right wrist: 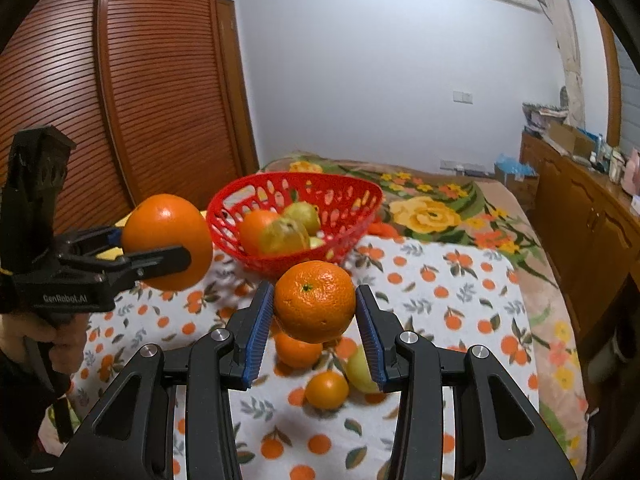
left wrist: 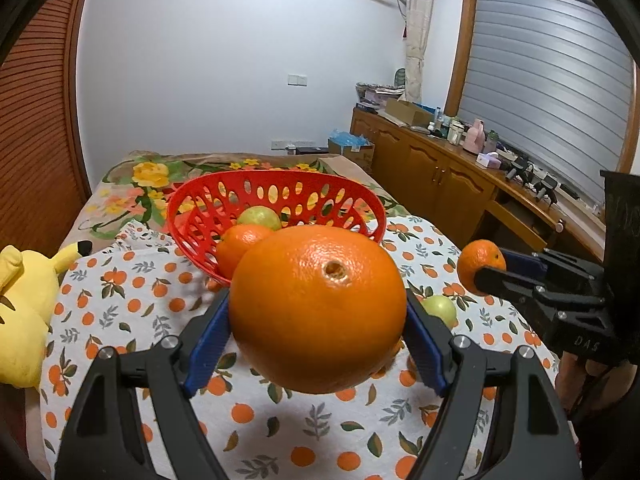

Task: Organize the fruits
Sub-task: 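Lift the large orange with the left tool while the right tool lifts the mandarin, then lower both fruits into the red basket and open both tools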

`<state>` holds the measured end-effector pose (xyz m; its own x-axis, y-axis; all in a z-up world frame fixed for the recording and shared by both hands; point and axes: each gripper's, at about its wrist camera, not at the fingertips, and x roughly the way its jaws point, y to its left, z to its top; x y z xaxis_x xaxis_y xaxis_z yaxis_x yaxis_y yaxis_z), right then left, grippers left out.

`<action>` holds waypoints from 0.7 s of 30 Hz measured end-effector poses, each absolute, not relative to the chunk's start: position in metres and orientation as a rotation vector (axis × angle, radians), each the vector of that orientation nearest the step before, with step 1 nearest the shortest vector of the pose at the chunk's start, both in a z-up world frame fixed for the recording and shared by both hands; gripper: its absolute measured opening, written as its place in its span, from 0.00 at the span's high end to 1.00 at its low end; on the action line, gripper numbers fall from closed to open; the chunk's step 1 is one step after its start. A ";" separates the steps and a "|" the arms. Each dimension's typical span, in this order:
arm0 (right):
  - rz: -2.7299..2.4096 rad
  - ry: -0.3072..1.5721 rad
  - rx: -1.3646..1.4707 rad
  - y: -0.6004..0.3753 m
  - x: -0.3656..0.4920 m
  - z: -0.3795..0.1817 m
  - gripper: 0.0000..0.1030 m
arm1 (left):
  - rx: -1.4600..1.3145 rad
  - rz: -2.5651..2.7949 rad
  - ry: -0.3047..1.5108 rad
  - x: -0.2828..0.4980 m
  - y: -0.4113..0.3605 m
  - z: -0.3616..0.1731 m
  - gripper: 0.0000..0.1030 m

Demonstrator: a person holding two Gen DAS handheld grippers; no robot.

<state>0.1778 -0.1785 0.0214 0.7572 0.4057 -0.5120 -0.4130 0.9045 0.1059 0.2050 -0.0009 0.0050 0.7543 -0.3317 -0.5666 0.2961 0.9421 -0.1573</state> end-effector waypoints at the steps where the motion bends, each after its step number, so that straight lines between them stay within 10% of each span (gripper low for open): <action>1: 0.449 0.553 -0.017 -0.176 0.181 0.023 0.60 | -0.060 -0.341 0.628 0.206 0.000 0.006 0.23; 21: 0.496 0.554 -0.066 -0.144 0.248 0.029 0.59 | -0.055 -0.299 0.636 0.256 0.020 0.009 0.23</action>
<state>0.2477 -0.1441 0.0287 0.7360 0.4337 -0.5198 -0.4687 0.8805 0.0710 0.2556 0.0201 0.0094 0.7632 -0.2919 -0.5765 0.2586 0.9556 -0.1414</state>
